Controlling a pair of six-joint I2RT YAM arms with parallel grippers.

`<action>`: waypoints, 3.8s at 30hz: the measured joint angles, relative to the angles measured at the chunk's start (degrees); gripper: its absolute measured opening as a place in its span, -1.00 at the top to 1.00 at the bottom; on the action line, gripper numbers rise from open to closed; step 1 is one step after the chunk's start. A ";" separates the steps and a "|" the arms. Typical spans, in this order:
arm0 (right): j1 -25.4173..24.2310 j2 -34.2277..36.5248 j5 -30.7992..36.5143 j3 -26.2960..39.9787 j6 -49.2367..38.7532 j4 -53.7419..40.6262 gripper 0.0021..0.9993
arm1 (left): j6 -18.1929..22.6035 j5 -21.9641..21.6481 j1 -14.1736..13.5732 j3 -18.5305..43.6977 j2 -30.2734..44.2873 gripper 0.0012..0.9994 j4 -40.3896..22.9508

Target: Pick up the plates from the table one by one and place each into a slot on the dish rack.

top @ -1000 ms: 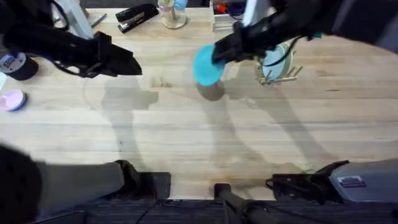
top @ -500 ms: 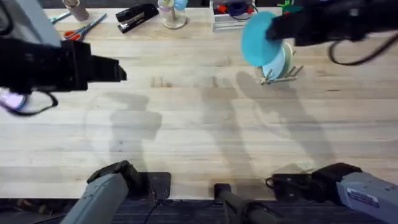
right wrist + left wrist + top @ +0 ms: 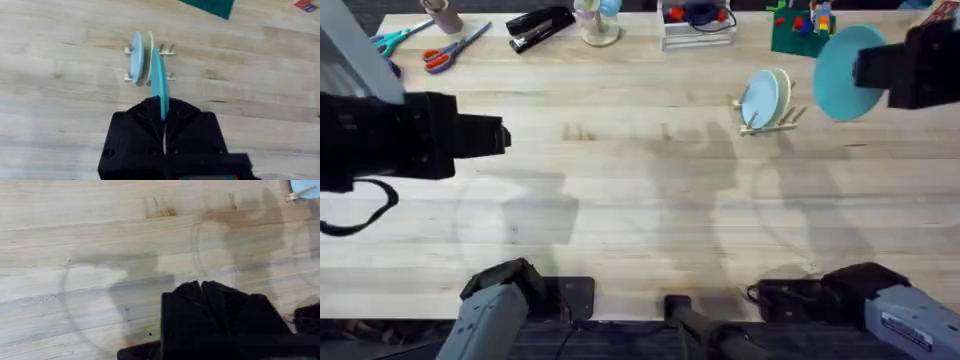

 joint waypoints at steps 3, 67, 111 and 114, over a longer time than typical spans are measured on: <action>0.00 -0.46 2.11 0.00 -0.42 -0.03 0.94 | -0.05 -0.13 0.00 0.00 -0.01 0.29 -0.01; -7.03 6.70 2.16 0.00 3.52 0.62 0.94 | -0.42 -0.14 0.00 0.00 -0.01 -0.99 -0.04; -7.82 15.37 0.31 0.00 2.96 9.57 0.94 | -0.40 -0.15 0.00 0.00 -0.01 -0.99 -0.04; -7.82 17.43 0.13 0.00 2.77 10.24 0.94 | -0.42 -0.15 0.00 0.00 -0.01 -0.99 -0.04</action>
